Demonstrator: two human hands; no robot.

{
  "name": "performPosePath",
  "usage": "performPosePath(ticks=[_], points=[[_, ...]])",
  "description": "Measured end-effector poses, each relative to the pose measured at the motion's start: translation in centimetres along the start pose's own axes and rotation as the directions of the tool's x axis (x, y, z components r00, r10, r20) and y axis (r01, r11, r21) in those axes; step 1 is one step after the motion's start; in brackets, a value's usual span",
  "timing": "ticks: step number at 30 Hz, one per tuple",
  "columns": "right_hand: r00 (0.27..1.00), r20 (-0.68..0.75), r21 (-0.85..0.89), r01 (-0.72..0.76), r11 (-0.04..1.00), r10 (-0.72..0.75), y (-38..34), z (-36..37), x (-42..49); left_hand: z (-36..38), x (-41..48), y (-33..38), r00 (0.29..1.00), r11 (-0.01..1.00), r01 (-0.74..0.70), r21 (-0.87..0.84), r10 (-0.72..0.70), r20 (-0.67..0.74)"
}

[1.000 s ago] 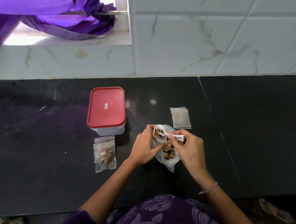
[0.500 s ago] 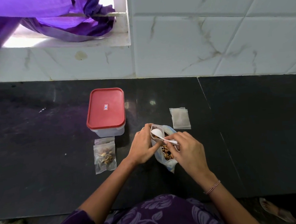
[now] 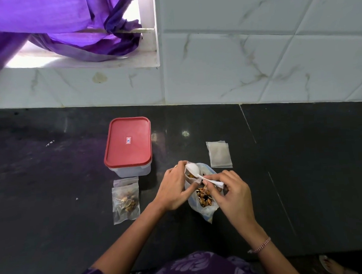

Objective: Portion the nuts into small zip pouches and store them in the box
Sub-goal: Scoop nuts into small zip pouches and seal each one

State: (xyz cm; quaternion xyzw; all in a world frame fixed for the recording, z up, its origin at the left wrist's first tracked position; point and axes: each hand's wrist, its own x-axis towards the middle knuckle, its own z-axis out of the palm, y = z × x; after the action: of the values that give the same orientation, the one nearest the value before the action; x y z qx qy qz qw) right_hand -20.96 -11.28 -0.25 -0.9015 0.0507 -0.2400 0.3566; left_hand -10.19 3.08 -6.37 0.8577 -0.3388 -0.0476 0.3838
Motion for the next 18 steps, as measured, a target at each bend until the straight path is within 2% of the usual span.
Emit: performPosePath(ticks=[5, 9, 13, 15, 18], points=[[0.983, -0.022, 0.22, -0.174, 0.96, 0.184, -0.1, 0.9, -0.4, -0.1, -0.1, -0.1, 1.0, 1.0, -0.001, -0.013, 0.001, 0.008], [0.954, -0.084, 0.336, -0.246, 0.909, 0.289, -0.2, 0.6, -0.4, -0.3, -0.3, -0.2, 1.0, 1.0, -0.008, -0.019, 0.008, -0.008], [0.86, -0.153, 0.428, -0.386, 0.817, 0.487, 0.8, 0.2, -0.2, -0.3, -0.4, -0.6, 1.0, 0.999, -0.009, -0.032, 0.008, -0.019], [0.826, -0.14, 0.378, -0.466, 0.8, 0.547, 1.9, 0.2, -0.4, -0.3, -0.5, -0.8, 0.999, 0.999, -0.002, -0.034, 0.001, -0.041], [0.842, -0.016, 0.113, -0.534, 0.838, 0.538, 3.5, 1.0, -1.0, -0.4, -0.9, -1.2, 0.998, 0.998, 0.025, -0.049, -0.028, -0.05]])
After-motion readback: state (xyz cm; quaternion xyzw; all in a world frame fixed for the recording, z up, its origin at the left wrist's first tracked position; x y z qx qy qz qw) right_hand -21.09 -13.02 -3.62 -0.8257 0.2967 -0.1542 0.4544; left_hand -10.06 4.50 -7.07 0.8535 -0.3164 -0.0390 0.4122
